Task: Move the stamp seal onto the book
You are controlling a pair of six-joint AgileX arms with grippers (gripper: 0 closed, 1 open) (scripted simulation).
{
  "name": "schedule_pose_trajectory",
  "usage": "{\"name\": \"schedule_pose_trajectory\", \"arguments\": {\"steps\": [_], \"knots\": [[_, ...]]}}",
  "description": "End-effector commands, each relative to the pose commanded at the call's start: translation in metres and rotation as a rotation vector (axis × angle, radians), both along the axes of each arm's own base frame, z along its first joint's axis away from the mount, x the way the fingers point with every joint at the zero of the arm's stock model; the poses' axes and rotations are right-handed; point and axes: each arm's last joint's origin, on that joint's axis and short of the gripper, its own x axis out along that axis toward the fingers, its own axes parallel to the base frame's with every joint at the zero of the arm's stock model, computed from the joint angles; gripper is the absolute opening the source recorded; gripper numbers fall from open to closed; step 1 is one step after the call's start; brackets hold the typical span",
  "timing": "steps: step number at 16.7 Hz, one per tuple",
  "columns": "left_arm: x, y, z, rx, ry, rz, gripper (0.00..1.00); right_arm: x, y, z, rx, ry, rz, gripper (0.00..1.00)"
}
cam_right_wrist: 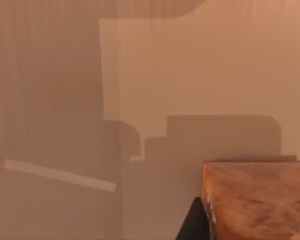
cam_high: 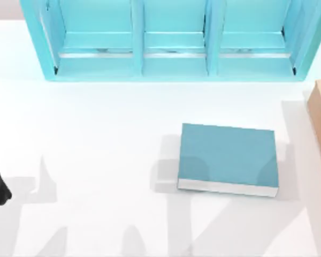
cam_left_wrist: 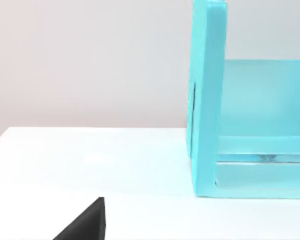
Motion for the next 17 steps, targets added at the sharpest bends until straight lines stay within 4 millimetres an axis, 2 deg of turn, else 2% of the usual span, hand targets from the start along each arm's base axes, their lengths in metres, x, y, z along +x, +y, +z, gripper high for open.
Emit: {"name": "schedule_pose_trajectory", "arguments": {"steps": [4, 7, 10, 12, 15, 17], "knots": [[0.0, 0.0, 0.0, 0.0, 0.0, 0.0, 1.0, 0.0, 0.0, 0.001, -0.001, -0.003, -0.002, 0.0], [0.0, 0.0, 0.0, 0.0, 0.0, 0.0, 1.0, 0.01, 0.003, 0.021, -0.016, -0.043, -0.01, 0.0], [0.0, 0.0, 0.0, 0.0, 0.0, 0.0, 1.0, 0.028, 0.011, 0.056, -0.046, -0.098, -0.009, 0.0], [0.0, 0.0, 0.0, 0.0, 0.0, 0.0, 1.0, 0.04, 0.018, 0.091, -0.076, -0.154, 0.0, 0.0], [0.0, 0.0, 0.0, 0.0, 0.0, 0.0, 1.0, 0.043, 0.035, 0.137, -0.105, -0.226, 0.008, 0.0], [0.0, 0.0, 0.0, 0.0, 0.0, 0.0, 1.0, 0.041, 0.052, 0.158, -0.101, -0.252, 0.011, 0.0]]}}
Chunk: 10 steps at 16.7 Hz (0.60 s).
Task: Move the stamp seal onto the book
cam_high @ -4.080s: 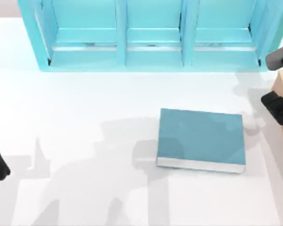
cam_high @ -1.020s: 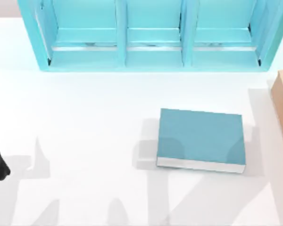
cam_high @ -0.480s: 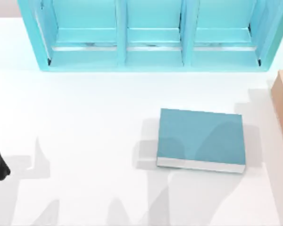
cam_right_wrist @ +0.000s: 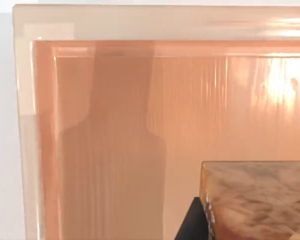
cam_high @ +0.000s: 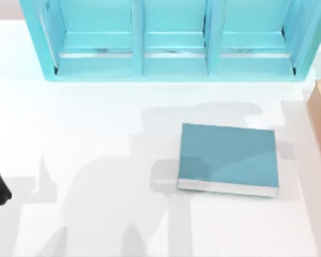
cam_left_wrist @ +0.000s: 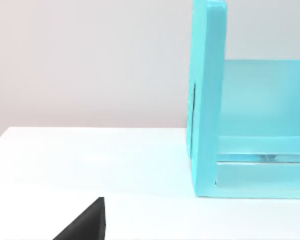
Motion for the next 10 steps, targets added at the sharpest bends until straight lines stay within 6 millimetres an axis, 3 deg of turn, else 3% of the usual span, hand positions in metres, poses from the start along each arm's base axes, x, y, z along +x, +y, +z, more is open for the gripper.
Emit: {"name": "schedule_pose_trajectory", "arguments": {"steps": [4, 7, 10], "knots": [[0.0, 0.0, 0.0, 0.0, 0.0, 0.0, 1.0, -0.011, 0.047, 0.014, 0.06, 0.04, 0.003, 0.0], [0.0, 0.0, 0.0, 0.0, 0.0, 0.0, 1.0, -0.026, 0.079, 0.006, 0.096, 0.138, -0.001, 0.0], [0.0, 0.0, 0.0, 0.0, 0.0, 0.0, 1.0, -0.038, 0.095, -0.004, 0.103, 0.225, -0.009, 0.0]]}}
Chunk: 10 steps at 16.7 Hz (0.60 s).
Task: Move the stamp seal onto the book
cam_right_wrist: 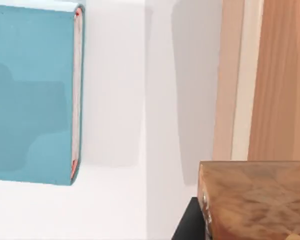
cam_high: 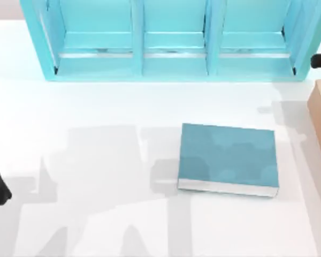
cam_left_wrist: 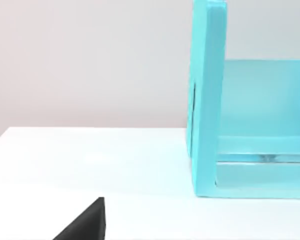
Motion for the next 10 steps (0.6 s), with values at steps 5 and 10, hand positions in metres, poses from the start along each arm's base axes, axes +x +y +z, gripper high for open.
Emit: {"name": "schedule_pose_trajectory", "arguments": {"steps": [5, 10], "knots": [[0.0, 0.0, 0.0, 0.0, 0.0, 0.0, 1.0, -0.001, 0.003, -0.003, -0.002, 0.025, -0.001, 0.0], [0.0, 0.0, 0.0, 0.0, 0.0, 0.0, 1.0, 0.006, 0.026, -0.023, -0.02, 0.06, -0.01, 0.0]]}}
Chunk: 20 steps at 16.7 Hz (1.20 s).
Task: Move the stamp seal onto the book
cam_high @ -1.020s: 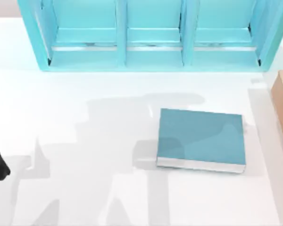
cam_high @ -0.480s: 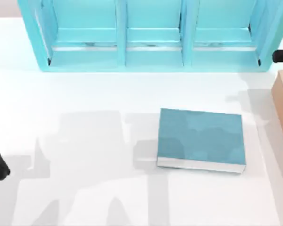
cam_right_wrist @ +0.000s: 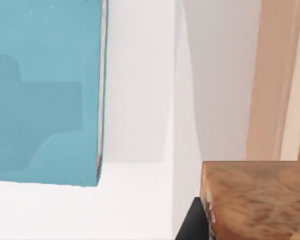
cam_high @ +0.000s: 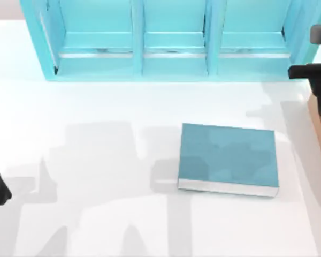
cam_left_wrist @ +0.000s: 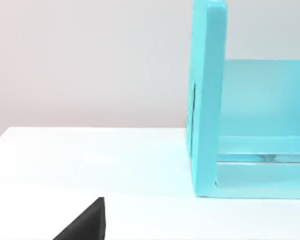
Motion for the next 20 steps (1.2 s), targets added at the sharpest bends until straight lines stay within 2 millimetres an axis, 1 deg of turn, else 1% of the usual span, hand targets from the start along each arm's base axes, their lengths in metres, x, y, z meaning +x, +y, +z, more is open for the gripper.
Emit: {"name": "schedule_pose_trajectory", "arguments": {"steps": [3, 6, 9, 11, 12, 13, 20], "knots": [[0.0, 0.0, 0.0, 0.0, 0.0, 0.0, 1.0, 0.003, 0.039, -0.016, 0.0, -0.017, 0.0, 0.0], [0.0, 0.0, 0.0, 0.0, 0.0, 0.0, 1.0, 0.001, 0.074, -0.032, 0.004, -0.024, 0.002, 0.0], [0.0, 0.0, 0.0, 0.0, 0.0, 0.0, 1.0, -0.009, 0.117, -0.058, -0.011, -0.009, 0.003, 0.0], [0.0, 0.0, 0.0, 0.0, 0.0, 0.0, 1.0, -0.017, 0.139, -0.068, 0.004, -0.022, 0.004, 0.0], [0.0, 0.0, 0.0, 0.0, 0.0, 0.0, 1.0, -0.019, 0.145, -0.069, 0.014, -0.028, 0.004, 0.0], [0.0, 0.0, 0.0, 0.0, 0.0, 0.0, 1.0, -0.019, 0.146, -0.069, 0.017, -0.03, 0.004, 0.0], [0.0, 0.0, 0.0, 0.0, 0.0, 0.0, 1.0, -0.019, 0.146, -0.065, 0.018, -0.03, 0.002, 0.0]]}}
